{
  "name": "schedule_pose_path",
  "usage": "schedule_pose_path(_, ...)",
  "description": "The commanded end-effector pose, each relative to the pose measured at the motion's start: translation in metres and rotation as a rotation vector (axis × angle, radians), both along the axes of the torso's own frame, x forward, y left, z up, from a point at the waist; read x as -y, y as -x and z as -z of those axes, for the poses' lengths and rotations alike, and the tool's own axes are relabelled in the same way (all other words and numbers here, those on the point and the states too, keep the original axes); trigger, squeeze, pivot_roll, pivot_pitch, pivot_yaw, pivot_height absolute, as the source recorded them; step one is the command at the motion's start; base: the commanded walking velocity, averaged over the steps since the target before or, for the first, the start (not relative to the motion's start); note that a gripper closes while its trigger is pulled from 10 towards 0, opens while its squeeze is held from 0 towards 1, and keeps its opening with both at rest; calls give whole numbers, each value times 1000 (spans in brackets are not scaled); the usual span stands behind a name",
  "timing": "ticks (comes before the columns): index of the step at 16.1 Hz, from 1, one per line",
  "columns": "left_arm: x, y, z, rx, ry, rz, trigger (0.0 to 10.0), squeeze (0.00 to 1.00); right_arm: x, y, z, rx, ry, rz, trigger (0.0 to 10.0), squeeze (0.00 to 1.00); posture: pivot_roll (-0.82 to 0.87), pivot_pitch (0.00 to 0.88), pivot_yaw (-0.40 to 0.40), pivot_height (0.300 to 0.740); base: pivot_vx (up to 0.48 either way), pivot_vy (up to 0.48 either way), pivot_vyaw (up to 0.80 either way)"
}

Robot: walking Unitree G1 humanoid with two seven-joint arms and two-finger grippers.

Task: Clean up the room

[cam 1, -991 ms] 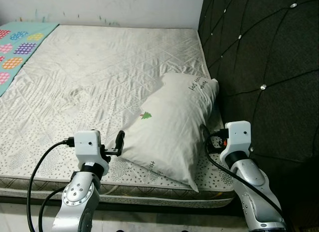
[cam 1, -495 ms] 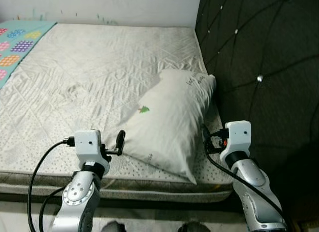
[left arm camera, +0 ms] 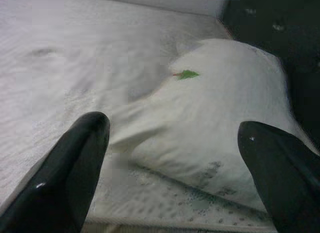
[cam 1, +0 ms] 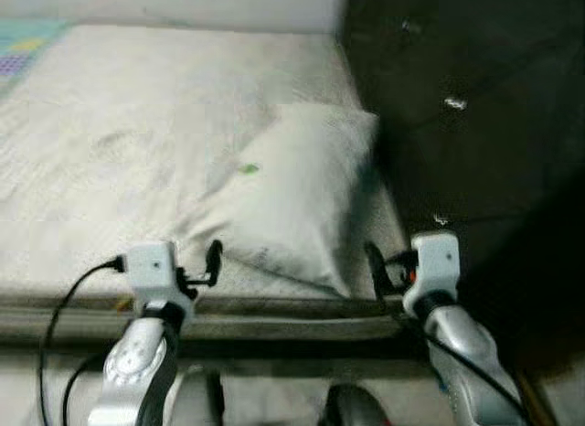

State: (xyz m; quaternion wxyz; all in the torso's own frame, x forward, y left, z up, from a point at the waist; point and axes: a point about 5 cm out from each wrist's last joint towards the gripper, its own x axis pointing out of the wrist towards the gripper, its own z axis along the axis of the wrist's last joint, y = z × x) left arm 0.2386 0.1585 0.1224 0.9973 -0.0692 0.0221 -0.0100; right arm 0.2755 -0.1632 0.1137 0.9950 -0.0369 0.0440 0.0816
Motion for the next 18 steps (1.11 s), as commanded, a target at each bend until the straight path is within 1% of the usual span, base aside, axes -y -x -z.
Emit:
schedule_pose_path(1,0,4,4,-36,2,-4,10000,0,-2,5,-2,-7,-12,-16,10000,0,-56,231,-40,651,0,0,0)
schedule_pose_path(5,1,13,-1,-48,17,-8,10000,0,-1,13,-3,-40,-13,-40,10000,0,-50,286,-58,651,0,0,0)
schedule_pose_path(9,1,19,-1,-66,16,-4,10000,0,-3,17,-3,-65,-20,-44,10000,0,-43,308,-54,651,0,0,0)
schedule_pose_path(13,2,26,-1,-97,25,5,10000,0,-2,26,0,-108,-30,-44,10000,0,-46,342,-51,651,0,0,0)
schedule_pose_path(18,3,23,-5,-85,22,26,10000,0,-4,26,-2,-108,-47,-44,10000,0,-39,348,-41,647,0,0,0)
